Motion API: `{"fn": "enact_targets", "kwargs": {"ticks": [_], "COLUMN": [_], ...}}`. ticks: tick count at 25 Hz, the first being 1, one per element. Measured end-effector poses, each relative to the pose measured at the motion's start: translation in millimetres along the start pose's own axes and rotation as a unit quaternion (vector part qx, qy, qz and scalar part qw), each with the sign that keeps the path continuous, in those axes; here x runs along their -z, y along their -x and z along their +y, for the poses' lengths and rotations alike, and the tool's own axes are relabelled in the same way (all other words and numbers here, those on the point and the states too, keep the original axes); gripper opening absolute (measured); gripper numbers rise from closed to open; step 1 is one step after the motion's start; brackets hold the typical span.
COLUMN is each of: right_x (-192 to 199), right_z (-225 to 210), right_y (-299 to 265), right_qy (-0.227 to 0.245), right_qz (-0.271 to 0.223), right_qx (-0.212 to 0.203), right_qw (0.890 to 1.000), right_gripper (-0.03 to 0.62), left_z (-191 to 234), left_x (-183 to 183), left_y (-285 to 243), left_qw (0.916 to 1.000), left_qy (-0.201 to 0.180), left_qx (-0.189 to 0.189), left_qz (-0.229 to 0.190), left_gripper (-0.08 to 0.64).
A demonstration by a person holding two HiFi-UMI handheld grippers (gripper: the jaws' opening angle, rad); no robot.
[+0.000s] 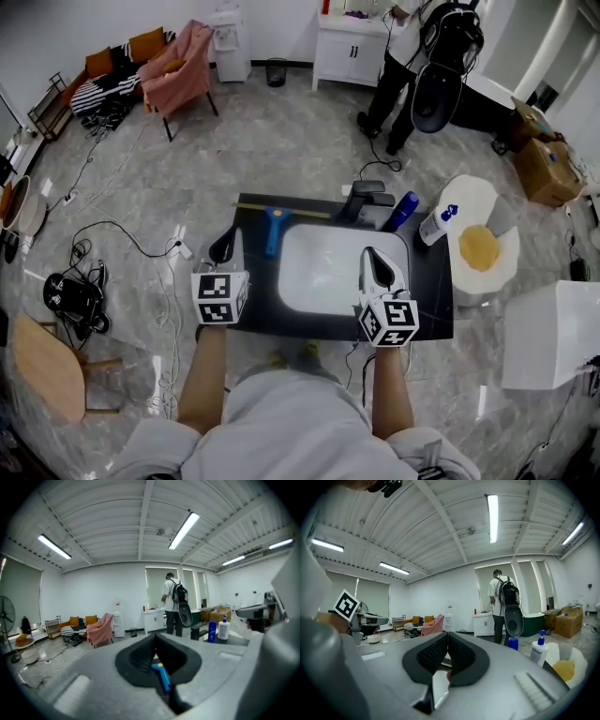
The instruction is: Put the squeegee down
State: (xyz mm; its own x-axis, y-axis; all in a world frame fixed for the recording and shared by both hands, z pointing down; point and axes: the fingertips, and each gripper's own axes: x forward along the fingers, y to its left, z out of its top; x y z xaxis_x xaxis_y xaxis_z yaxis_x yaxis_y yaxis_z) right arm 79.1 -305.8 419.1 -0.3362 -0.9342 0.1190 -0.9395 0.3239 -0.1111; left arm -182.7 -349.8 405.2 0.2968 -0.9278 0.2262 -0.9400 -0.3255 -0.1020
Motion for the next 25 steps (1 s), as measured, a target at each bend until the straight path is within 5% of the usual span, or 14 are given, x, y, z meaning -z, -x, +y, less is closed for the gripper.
{"fn": "enact_targets", "kwargs": {"ticks": [25], "right_x": [-17.7], "right_z": [4.3], "right_y": [17.9], "right_qy": [0.02], "right_qz": [-0.014], "right_qx": [0.008], "right_qw": [1.0], "right_gripper": [0.003], "left_z": [18.7], "left_x": [-12.3], "left_y": [28.8], "left_qw": [0.9996], "left_qy": [0.013], "left_qx": [-0.005], "left_qz": [-0.024], "left_gripper": [-0.002]}}
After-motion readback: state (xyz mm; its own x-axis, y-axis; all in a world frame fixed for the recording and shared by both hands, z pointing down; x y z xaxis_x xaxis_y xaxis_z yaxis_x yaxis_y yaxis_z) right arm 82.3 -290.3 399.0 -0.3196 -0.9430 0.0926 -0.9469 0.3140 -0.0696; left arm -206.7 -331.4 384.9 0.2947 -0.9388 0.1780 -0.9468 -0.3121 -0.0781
